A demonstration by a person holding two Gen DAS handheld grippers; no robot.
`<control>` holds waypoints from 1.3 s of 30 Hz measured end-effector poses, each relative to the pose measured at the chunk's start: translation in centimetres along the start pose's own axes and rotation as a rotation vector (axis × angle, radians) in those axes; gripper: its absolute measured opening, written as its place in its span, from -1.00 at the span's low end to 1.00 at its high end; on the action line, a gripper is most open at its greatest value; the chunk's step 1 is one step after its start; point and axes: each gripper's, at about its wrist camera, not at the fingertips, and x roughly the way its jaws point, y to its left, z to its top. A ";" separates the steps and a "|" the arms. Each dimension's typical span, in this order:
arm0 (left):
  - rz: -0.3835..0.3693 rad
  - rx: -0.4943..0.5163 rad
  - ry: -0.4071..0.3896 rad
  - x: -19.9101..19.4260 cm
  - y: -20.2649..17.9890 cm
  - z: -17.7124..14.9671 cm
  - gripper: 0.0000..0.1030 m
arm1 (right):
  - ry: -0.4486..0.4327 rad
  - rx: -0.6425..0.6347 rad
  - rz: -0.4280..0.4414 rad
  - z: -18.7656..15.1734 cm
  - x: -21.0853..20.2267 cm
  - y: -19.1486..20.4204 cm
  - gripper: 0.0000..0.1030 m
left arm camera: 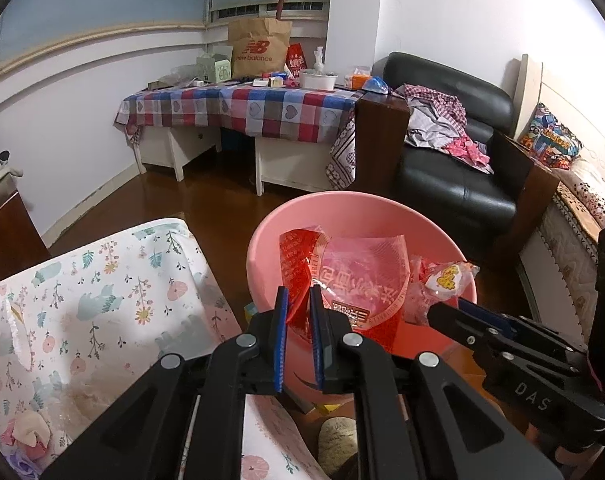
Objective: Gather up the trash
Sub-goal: 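Open both grippers to drop the red bag and clear wrapper into the bucket, then move both grippers back over the table toward the remaining trash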
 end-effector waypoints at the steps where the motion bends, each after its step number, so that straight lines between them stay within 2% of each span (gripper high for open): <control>1: -0.001 0.002 -0.002 0.0 -0.1 0.0 -0.78 | 0.002 0.001 0.000 0.0 0.0 0.0 -0.55; 7: -0.008 -0.001 -0.010 -0.4 -0.2 -0.1 -0.49 | 0.021 0.004 -0.004 -0.1 0.3 0.1 -0.47; 13: -0.010 -0.008 -0.021 -1.2 0.1 0.1 -0.49 | 0.021 -0.003 -0.014 -0.1 0.1 0.4 -0.46; 17: -0.011 -0.023 -0.029 -1.9 0.4 -0.1 -0.37 | 0.016 -0.003 -0.012 0.0 -0.1 0.6 -0.45; 23: -0.015 -0.037 -0.032 -3.1 0.8 -0.5 -0.29 | 0.010 -0.014 0.015 -0.3 -0.6 1.4 -0.44; 39: 0.011 -0.071 -0.050 -7.9 4.2 -2.8 -0.27 | 0.053 -0.115 0.089 -1.8 -0.9 7.1 -0.42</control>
